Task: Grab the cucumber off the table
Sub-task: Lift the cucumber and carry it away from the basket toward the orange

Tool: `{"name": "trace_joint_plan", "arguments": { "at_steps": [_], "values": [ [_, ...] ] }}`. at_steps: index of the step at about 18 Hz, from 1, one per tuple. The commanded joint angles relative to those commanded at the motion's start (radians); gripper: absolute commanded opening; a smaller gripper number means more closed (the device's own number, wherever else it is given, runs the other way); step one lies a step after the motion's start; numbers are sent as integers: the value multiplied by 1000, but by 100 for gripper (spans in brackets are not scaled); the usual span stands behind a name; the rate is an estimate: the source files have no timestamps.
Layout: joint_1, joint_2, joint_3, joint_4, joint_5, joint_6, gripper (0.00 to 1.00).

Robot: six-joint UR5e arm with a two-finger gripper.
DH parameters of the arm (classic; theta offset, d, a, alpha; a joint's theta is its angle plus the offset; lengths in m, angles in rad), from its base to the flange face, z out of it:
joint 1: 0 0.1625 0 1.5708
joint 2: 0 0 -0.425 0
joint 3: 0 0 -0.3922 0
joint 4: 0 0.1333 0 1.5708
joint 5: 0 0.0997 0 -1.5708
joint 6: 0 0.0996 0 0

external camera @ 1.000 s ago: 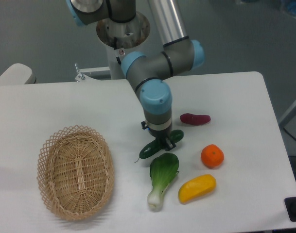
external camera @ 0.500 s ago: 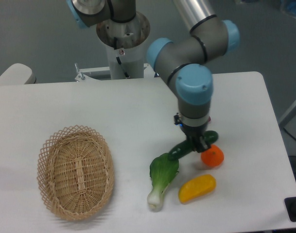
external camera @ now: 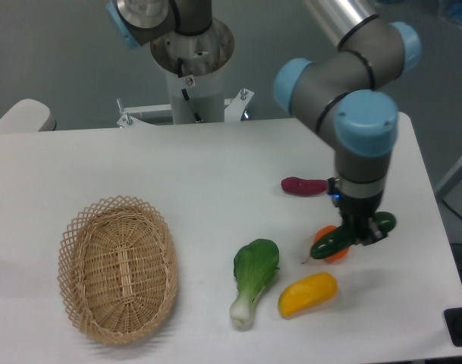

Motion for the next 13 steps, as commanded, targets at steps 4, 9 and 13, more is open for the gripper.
{"name": "trace_joint_plan", "arguments": {
  "at_steps": [4,9,13],
  "values": [
    [18,0,8,0,-43,20,21],
    [19,0,6,0,-48,20,21],
    [19,0,6,0,-49,20,21]
  ]
}}
